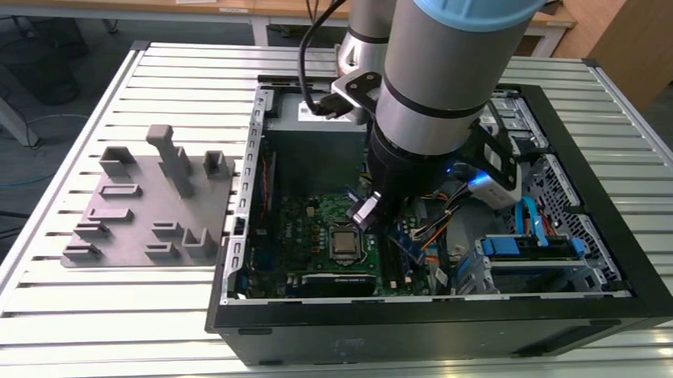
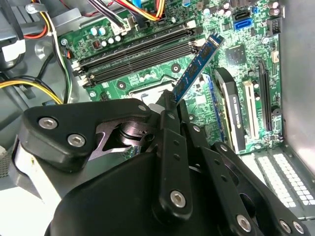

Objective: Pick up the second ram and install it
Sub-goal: 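Insert the second ram into the second slot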

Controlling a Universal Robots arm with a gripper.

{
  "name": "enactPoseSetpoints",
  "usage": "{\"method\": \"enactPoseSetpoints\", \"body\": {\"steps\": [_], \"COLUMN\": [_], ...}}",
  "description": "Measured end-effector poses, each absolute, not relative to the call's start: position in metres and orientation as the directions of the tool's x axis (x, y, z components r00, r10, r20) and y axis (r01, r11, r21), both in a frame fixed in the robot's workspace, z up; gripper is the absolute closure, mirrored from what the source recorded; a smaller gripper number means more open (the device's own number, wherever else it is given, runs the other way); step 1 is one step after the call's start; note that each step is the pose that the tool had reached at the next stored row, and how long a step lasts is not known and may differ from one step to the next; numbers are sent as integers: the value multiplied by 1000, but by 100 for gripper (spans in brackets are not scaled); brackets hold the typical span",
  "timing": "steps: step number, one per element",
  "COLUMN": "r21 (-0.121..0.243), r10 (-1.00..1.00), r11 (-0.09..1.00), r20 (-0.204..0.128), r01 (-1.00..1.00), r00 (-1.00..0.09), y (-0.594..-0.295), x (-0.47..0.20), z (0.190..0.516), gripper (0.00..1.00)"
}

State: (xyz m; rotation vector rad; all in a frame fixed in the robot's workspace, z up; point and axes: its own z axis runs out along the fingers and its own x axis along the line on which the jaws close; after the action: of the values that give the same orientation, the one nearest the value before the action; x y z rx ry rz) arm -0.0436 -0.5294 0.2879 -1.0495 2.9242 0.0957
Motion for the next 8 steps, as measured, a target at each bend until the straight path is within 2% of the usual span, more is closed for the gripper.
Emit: {"method": "enactPoseSetpoints", "body": {"steps": [8], "r21": [42], "r10": [-600], "r11": [797], "r20": [-49], "r01": [-602], "r00": [-798], "y": [-529], "x": [-44], "z": [288], "gripper": [86]}}
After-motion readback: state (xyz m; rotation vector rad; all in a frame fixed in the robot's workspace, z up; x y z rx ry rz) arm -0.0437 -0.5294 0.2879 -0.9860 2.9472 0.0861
